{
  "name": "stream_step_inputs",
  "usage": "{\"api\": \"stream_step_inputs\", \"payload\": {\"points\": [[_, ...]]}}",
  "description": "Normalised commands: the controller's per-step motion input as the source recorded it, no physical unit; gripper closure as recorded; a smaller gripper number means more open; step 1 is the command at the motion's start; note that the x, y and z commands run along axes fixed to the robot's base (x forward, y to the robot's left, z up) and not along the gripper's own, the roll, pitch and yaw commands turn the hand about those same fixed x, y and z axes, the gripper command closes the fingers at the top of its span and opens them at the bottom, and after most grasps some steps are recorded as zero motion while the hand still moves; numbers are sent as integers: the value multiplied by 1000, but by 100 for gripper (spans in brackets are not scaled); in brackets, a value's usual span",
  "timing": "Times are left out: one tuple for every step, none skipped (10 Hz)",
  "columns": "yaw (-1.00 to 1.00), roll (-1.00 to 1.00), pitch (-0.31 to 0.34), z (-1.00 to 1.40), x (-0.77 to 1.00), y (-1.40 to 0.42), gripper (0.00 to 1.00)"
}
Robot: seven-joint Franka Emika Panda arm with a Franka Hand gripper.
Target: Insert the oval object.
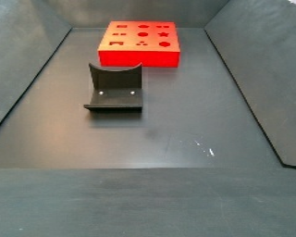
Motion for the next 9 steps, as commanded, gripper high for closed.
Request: {"api": "stream_step_inputs", "payload": {"points": [[-180,-64,111,-349,780,-231,100],[-209,-4,139,-397,711,-234,100],[-291,-56,124,-303,646,-249,100],[-409,-70,111,-283,543,-229,100],[-497,-76,100,-280,463,-206,100],[-651,-83,57,-266,354,-171,100],[-766,-123,0,-123,249,-103,100],[-849,-160,0,-77,177,-14,100],[-920,-149,0,-74,77,-11,100]]}}
